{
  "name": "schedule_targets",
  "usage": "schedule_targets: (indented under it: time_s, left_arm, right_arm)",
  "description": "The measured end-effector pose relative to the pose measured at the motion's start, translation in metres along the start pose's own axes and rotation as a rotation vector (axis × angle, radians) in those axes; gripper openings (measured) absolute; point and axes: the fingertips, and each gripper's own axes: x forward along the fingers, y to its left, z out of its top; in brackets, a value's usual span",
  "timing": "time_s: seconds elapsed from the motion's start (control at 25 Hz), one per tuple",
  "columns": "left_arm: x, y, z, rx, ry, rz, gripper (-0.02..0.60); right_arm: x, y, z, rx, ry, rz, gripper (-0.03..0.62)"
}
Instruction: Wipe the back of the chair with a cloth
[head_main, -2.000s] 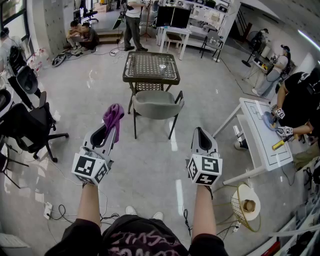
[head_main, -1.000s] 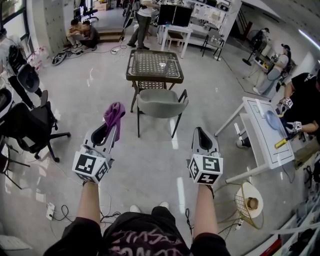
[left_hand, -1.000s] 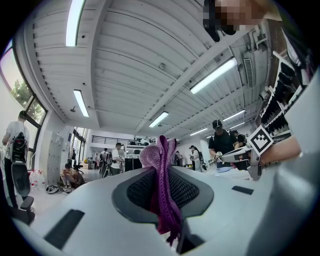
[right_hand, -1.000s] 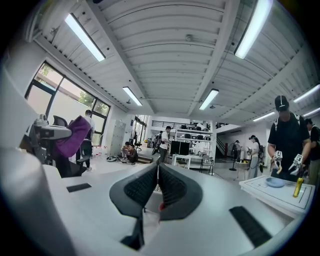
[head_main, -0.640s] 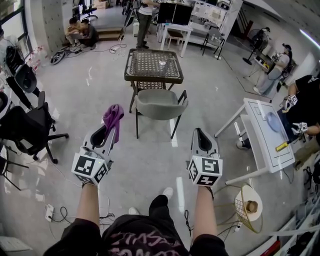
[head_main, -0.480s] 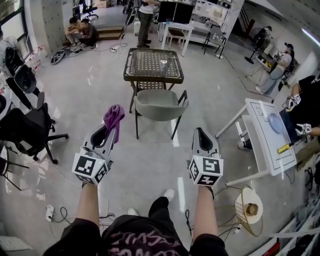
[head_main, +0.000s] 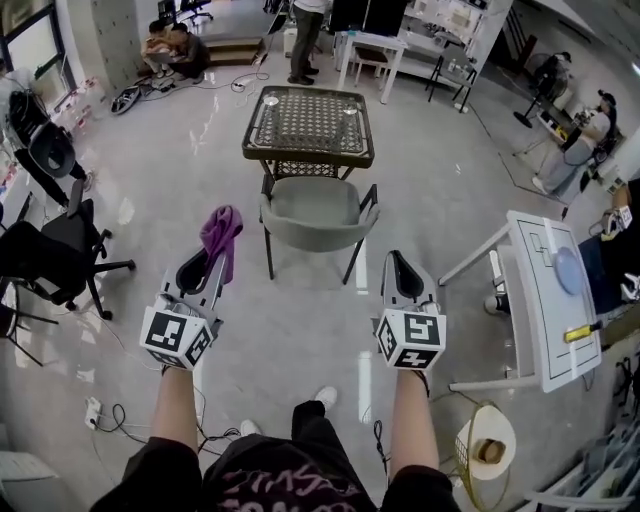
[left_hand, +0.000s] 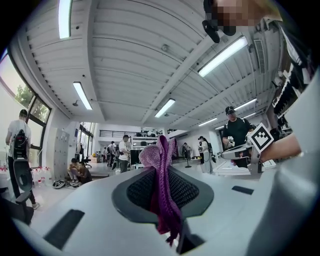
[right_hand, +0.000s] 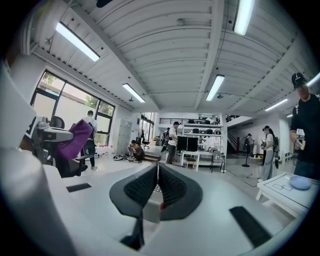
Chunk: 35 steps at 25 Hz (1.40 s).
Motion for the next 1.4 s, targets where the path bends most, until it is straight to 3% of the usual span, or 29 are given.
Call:
schedule_targets:
  time_s: [0.28,0.68,1.4]
  left_arm:
    - [0.056,-0.015,-0.013,0.012,0.038,0.075,0.078]
    - [0.104,0.004,-0.05,0.023,0.045,0.115,0.078]
    - [0.145,0.079,-0.222,0.043,0.027,0.032,0.078]
  right_arm:
    - [0.053,-0.049,-0.024,0.013,0.024,0.082,0.028]
    - [0.108,-0.06,-0.07,0.046,0.06,0.137,0.028]
    - [0.201,0.009,-0.227,0.033,0.089,0.113,0.028]
